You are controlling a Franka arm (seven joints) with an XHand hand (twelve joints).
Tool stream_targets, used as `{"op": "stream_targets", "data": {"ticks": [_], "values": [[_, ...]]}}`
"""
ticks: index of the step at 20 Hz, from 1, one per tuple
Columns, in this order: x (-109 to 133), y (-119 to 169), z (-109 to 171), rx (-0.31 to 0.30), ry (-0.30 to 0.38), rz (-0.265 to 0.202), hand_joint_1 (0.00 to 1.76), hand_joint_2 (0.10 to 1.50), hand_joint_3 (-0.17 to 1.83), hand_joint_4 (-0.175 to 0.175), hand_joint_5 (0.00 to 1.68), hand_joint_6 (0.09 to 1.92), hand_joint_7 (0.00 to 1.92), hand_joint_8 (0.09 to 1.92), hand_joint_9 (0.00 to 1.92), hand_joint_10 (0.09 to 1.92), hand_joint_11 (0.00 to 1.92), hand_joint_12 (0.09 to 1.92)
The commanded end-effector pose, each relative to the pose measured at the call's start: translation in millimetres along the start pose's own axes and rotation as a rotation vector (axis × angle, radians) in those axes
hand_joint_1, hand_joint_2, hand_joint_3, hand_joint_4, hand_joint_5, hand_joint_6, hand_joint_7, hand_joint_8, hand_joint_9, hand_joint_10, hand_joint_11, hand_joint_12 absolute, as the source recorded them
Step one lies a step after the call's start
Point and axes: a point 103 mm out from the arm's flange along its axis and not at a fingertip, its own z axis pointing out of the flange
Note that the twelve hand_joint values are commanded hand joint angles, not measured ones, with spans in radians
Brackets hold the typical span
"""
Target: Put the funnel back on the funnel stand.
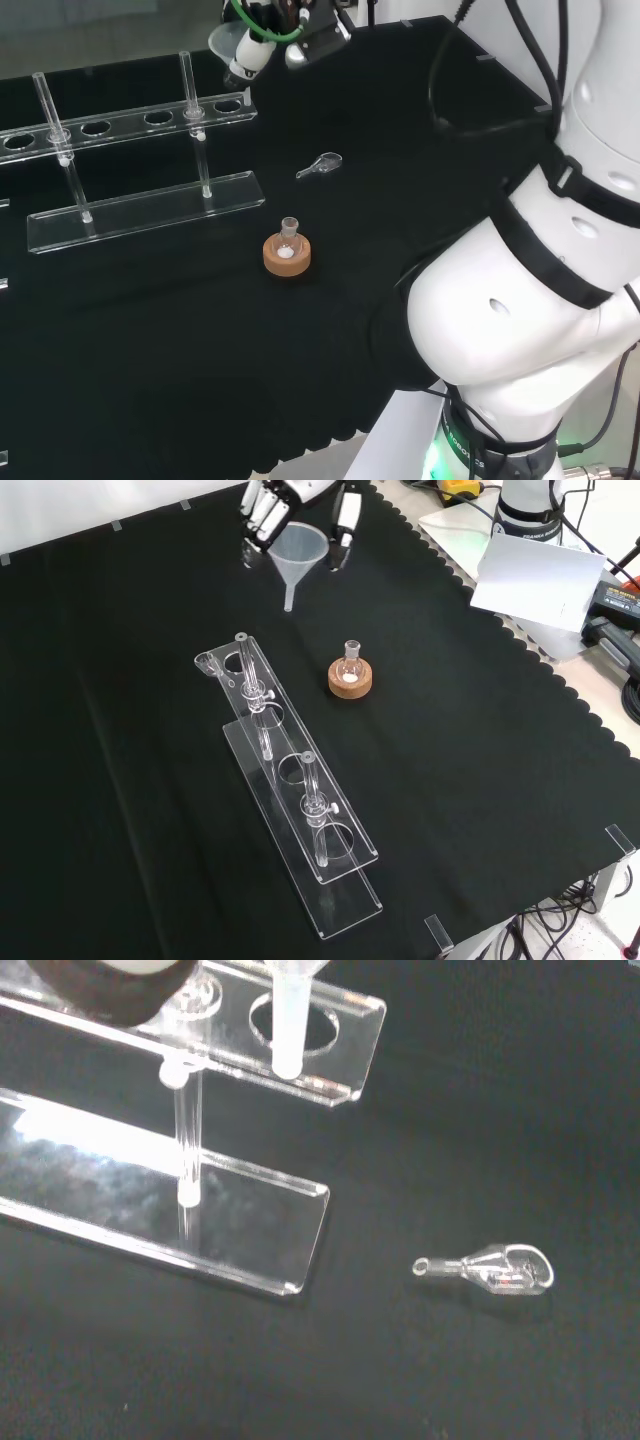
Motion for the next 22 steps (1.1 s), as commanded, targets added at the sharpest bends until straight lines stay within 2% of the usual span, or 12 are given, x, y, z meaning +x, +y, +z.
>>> {"op": "stream_targets", "data": {"ticks": [1, 10, 22], "values": [[-14.3, 35.4, 3.1, 0.007, 0.034, -0.022, 0.86, 0.95, -0.17, -0.033, 0.60, 0.17, 0.57, 0.63, 0.98, 0.38, 0.72, 1.20], [-14.2, 70.4, 18.1, 0.003, 0.059, -0.069, 0.86, 0.96, -0.17, -0.031, 0.61, 0.19, 0.57, 0.64, 0.98, 0.38, 0.72, 1.20], [-13.0, 91.6, 19.0, -0.001, 0.048, -0.087, 0.85, 0.96, -0.17, -0.031, 0.62, 0.20, 0.57, 0.64, 0.98, 0.39, 0.72, 1.20]]}}
